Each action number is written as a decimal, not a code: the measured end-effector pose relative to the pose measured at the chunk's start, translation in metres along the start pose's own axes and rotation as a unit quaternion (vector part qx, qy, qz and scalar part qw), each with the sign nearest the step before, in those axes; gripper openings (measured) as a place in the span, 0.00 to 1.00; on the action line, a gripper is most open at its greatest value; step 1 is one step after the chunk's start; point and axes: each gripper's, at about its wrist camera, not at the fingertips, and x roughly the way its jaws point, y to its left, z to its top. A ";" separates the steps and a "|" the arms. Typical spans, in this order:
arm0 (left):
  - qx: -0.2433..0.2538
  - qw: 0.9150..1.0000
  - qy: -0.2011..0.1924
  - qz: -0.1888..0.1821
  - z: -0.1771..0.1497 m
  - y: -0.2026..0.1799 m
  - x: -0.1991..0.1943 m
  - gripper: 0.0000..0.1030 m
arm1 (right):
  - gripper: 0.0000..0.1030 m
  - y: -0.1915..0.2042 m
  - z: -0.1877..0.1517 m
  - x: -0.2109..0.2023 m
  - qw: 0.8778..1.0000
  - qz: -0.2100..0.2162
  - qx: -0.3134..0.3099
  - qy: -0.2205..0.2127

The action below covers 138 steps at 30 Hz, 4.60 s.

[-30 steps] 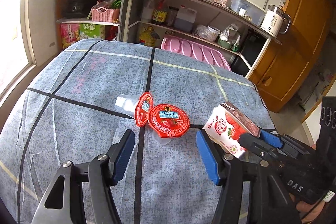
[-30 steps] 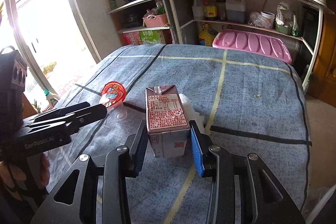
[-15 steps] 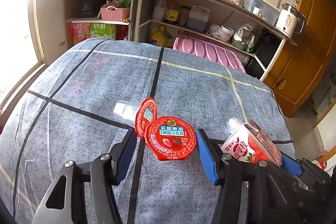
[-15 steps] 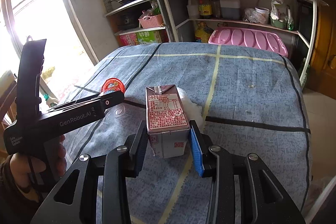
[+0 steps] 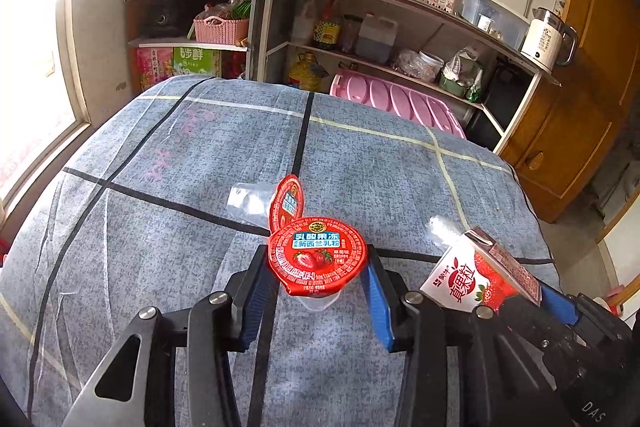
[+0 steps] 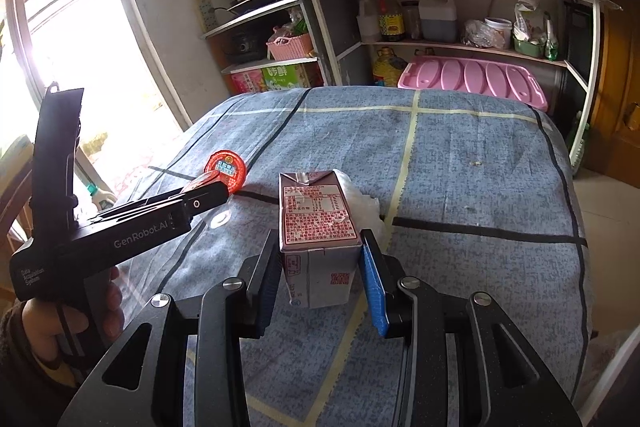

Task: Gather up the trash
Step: 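Grasp the red-lidded yogurt cup with the left gripper while the right gripper grasps the pink milk carton, then carry the yogurt cup and milk carton over the trash bin, then open both grippers to drop the cup and carton into the bin, then move both grippers back over the table toward the plastic cup and bag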

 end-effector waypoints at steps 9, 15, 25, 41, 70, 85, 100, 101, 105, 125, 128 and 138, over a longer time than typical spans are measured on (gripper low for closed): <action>0.011 1.000 -0.008 -0.017 -0.018 -0.011 -0.030 0.43 | 0.37 0.010 -0.017 -0.015 1.000 0.005 -0.018 0.010; 0.010 1.000 -0.006 -0.018 -0.027 -0.011 -0.037 0.43 | 0.40 0.012 -0.021 -0.002 0.999 0.015 -0.015 0.035; -0.002 1.000 -0.009 -0.010 -0.026 0.002 -0.045 0.43 | 0.44 0.022 -0.020 0.024 0.998 -0.001 -0.047 0.051; 0.038 0.998 -0.022 -0.035 -0.043 -0.039 -0.080 0.43 | 0.37 0.011 -0.028 -0.052 1.000 -0.008 -0.021 -0.010; 0.187 0.969 -0.041 -0.154 -0.104 -0.214 -0.143 0.43 | 0.37 -0.092 -0.095 -0.213 0.984 -0.134 0.087 -0.078; 0.251 0.944 0.011 -0.215 -0.149 -0.314 -0.121 0.43 | 0.37 -0.162 -0.139 -0.250 0.966 -0.213 0.140 -0.052; 0.266 0.940 0.039 -0.210 -0.160 -0.336 -0.103 0.44 | 0.48 -0.190 -0.157 -0.243 0.959 -0.225 0.170 -0.020; 0.266 0.940 0.040 -0.212 -0.160 -0.336 -0.103 0.44 | 0.50 -0.190 -0.158 -0.244 0.959 -0.225 0.171 -0.022; 0.262 0.941 0.041 -0.208 -0.159 -0.332 -0.103 0.47 | 0.50 -0.187 -0.158 -0.244 0.958 -0.229 0.174 -0.023; 0.184 0.969 0.005 -0.168 -0.117 -0.241 -0.114 0.56 | 0.51 -0.135 -0.126 -0.218 0.972 -0.186 0.139 -0.041; 0.171 0.973 0.000 -0.154 -0.109 -0.220 -0.115 0.58 | 0.51 -0.124 -0.118 -0.209 0.975 -0.176 0.129 -0.042; 0.123 0.986 -0.019 -0.107 -0.082 -0.146 -0.116 0.63 | 0.56 -0.084 -0.089 -0.173 0.985 -0.144 0.088 -0.042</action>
